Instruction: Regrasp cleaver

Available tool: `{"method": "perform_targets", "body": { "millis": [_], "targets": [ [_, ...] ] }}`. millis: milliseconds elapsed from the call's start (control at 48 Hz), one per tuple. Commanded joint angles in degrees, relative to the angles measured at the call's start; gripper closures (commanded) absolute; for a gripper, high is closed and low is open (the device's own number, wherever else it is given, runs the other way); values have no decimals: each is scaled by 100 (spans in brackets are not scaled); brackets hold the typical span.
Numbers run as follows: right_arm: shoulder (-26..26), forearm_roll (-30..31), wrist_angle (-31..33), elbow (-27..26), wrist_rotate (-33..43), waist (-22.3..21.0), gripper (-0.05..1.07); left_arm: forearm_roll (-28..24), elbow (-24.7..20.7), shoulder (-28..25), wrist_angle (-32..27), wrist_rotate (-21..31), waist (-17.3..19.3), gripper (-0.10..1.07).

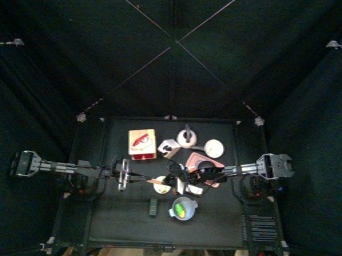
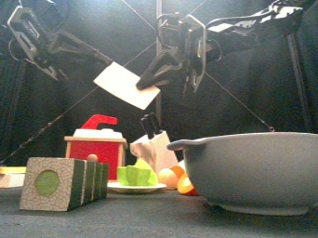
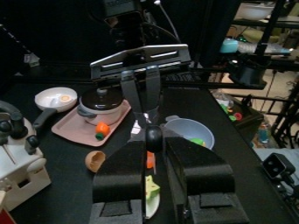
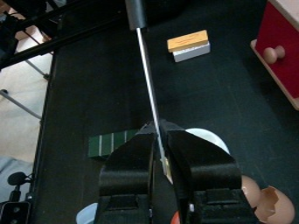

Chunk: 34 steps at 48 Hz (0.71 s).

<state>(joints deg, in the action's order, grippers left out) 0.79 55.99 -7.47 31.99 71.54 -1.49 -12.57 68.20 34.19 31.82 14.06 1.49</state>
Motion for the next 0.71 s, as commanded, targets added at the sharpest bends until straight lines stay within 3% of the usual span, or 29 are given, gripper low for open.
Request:
{"method": "perform_targets", "body": {
  "millis": [0, 208, 396, 542, 688],
  "targets": [
    [79, 0, 0, -132, 9, 0, 50, 18, -123, -9, 62, 0, -18, 51],
    [79, -26, 0, -70, 18, 26, 50, 308, -167, 9, 35, 26, -18, 45],
    [79, -18, 9, -18, 18, 35, 50, 923, -229, 18, -220, 9, -53, 15],
    [105, -26, 97, 35, 18, 26, 50, 1046, -536, 123, -888, -9, -62, -5],
    [132, 0, 97, 9, 9, 26, 50, 791, -914, 229, -1916, -9, -62, -6]
  ]
}}
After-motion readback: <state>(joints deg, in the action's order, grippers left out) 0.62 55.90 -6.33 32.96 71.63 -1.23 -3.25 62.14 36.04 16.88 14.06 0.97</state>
